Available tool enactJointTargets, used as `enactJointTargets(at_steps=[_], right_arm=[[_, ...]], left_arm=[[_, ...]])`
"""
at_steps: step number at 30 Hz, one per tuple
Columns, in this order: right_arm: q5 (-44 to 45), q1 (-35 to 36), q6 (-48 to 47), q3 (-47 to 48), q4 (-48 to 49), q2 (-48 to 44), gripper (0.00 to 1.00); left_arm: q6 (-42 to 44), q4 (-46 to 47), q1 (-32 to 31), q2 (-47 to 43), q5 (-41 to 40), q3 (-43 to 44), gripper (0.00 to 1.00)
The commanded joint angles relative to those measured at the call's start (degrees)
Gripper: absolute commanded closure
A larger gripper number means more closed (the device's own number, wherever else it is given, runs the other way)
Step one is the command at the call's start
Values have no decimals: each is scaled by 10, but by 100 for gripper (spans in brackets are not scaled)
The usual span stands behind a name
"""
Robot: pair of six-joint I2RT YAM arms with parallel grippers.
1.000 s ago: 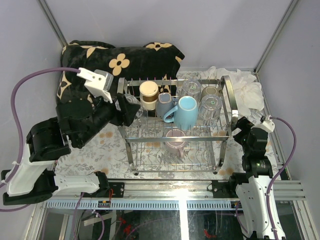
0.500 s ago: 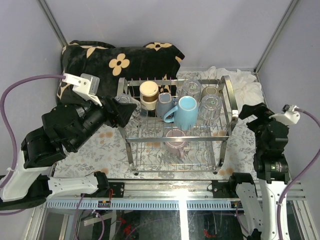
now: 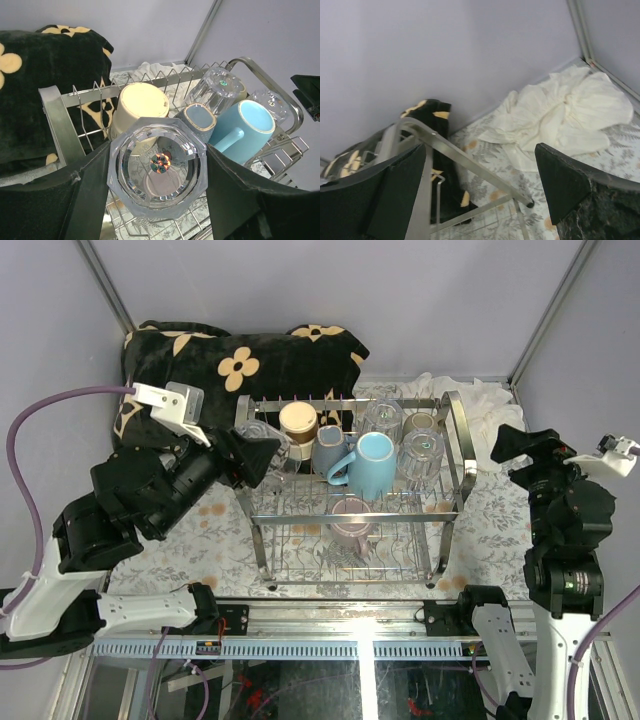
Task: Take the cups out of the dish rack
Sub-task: Place the cup at the center of the board.
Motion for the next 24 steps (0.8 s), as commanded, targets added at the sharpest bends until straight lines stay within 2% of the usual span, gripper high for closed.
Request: enactJointTargets(at_steps=[1, 7, 12, 16, 24], right_arm=[[-84, 1, 4, 41, 43, 9, 3], [-206, 1, 21, 48, 100, 15, 4], [-347, 1, 73, 46, 174, 24, 5], [-432, 1, 136, 23, 275, 22, 5], [-532, 1, 304, -14, 501, 34, 8]], left_arm=[[7, 73, 2, 4, 4, 20, 100], [8, 110, 2, 5, 13, 17, 100], [7, 149, 1, 7, 18, 13, 100], [-1, 178, 1, 4, 21, 6, 100], [-22, 244, 2, -13, 40, -21, 100]])
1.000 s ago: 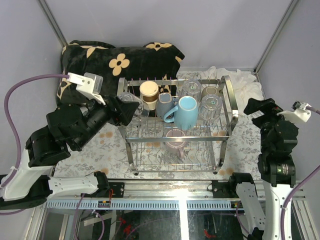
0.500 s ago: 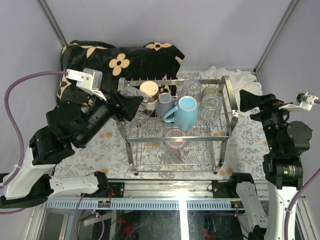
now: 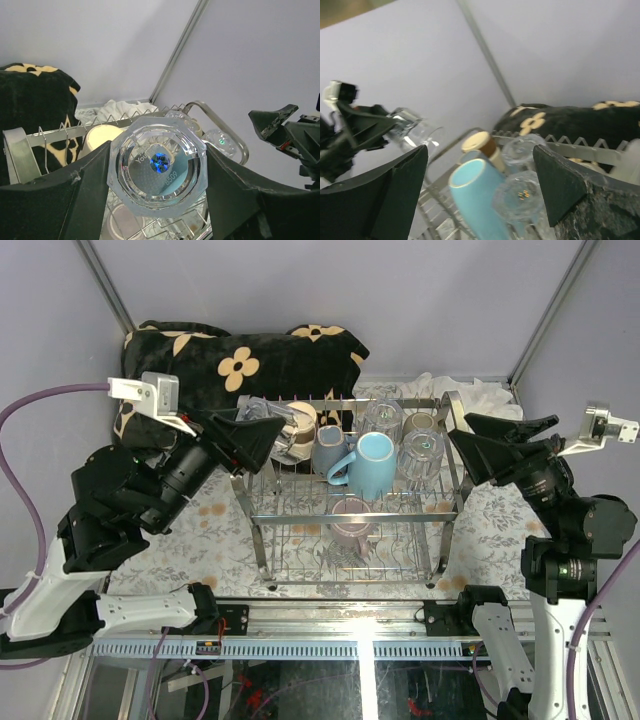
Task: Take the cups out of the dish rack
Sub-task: Place the cup at the center of the board.
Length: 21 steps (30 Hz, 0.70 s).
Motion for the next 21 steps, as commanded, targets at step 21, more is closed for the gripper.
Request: enactJointTargets(at_steps=[21], right_arm=[[-131, 1, 308, 126, 393, 208, 8]], left_arm=[[-39, 179, 2, 66, 70, 28, 100]])
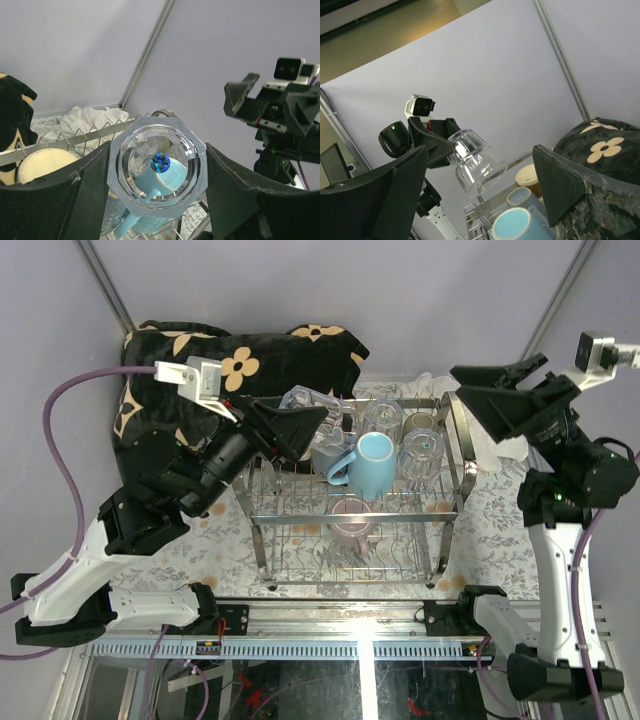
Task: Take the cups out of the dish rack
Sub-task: Place the cup at the center of the board.
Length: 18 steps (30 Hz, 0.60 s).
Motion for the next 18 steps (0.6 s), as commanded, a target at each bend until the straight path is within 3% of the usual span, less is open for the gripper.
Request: enactJointTargets(at_steps=[1, 8, 11, 13, 18], right_arm=[[-27, 1, 50, 78, 55, 54, 8], [-40, 13, 87, 209, 61, 172, 9], [-62, 69, 48, 282, 21, 230, 9], [-62, 118, -6, 326, -66, 261, 11], [-52, 177, -47, 275, -64, 263, 11]], left_arm=[[-7, 79, 2, 7, 13, 26, 100], [12, 87, 3, 39, 6, 59, 100], [19, 85, 3, 49, 1, 71, 100], [23, 87, 3, 51, -4, 72, 100], [36, 96, 2, 36, -25, 60, 100]])
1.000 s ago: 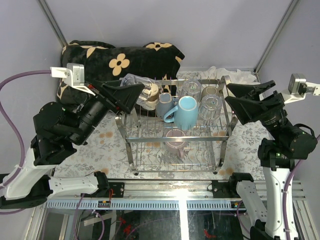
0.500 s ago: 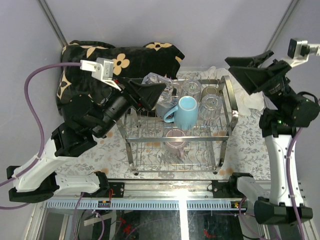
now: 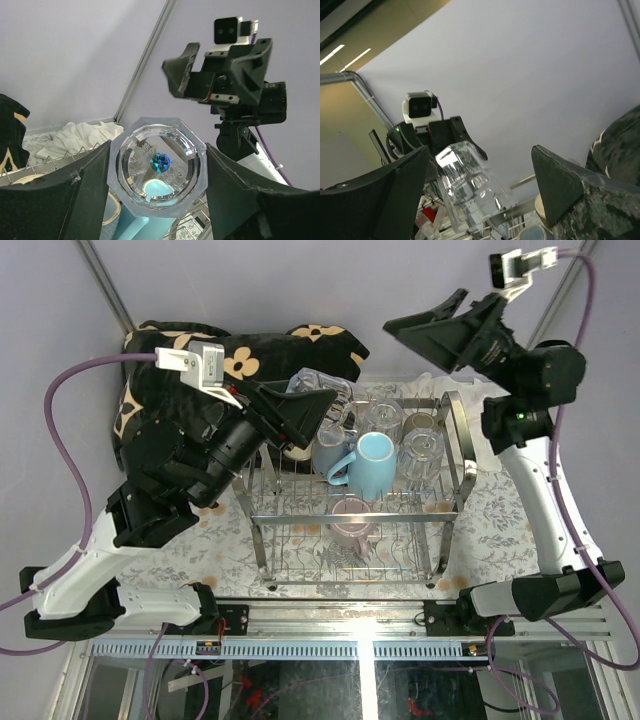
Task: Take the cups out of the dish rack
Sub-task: Place the cup at the center of the board.
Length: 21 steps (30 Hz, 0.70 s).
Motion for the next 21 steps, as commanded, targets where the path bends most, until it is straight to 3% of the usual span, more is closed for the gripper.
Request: enactJointTargets(at_steps=[1, 9, 21], right_arm=[[-10, 37, -51, -51, -14, -25, 11], [21, 101, -95, -190, -15, -98, 13], [39, 187, -83, -218, 45, -108, 19]], left_arm=[[23, 69, 3, -20, -28, 3, 100], [30, 119, 3, -66, -49, -58, 100], [29, 192, 3, -110, -65, -131, 100]])
